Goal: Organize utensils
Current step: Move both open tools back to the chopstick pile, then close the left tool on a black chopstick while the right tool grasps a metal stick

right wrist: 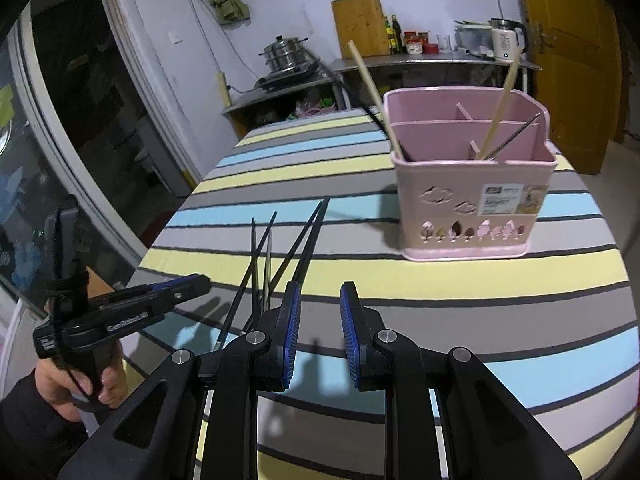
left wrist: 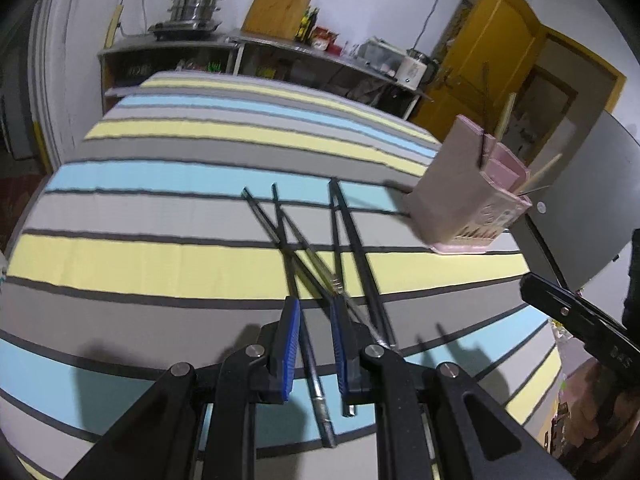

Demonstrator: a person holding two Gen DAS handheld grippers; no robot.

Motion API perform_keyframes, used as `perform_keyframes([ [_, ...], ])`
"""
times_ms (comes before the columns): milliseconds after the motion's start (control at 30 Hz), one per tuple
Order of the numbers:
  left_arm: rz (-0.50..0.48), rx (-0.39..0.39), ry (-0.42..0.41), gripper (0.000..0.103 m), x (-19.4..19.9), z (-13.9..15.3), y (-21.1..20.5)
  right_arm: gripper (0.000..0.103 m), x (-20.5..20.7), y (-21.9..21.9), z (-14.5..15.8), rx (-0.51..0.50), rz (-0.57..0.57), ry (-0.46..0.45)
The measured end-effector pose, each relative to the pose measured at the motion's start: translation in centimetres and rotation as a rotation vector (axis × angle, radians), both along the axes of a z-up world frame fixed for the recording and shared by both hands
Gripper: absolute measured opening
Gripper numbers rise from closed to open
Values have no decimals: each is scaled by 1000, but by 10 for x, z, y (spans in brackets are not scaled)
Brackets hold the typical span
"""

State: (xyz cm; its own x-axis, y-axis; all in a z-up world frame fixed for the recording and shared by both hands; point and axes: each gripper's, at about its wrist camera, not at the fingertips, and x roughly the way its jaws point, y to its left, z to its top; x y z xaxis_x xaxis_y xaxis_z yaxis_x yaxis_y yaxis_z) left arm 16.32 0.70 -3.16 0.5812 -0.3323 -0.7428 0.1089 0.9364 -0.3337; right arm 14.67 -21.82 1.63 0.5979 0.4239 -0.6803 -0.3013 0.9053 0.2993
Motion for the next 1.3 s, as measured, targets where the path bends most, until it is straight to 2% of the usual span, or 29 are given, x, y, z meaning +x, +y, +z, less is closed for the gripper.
perform_keyframes([
  [267,17,17,42,15,26,-22,-4,21,8,12,-11,-2,35,30],
  [500,53,-59,55,15,45,-25,4,21,19,24,-18,-9,60,45],
  [833,131,-102,97,15,78,-32,15,21,29,34,-30,-8,81,72],
  [1100,152,-85,120,15,92,-39,13,21,35,37,-35,-12,82,84],
  [1300,148,-91,114,9,90,-40,20,21,40,45,-37,-18,96,88],
])
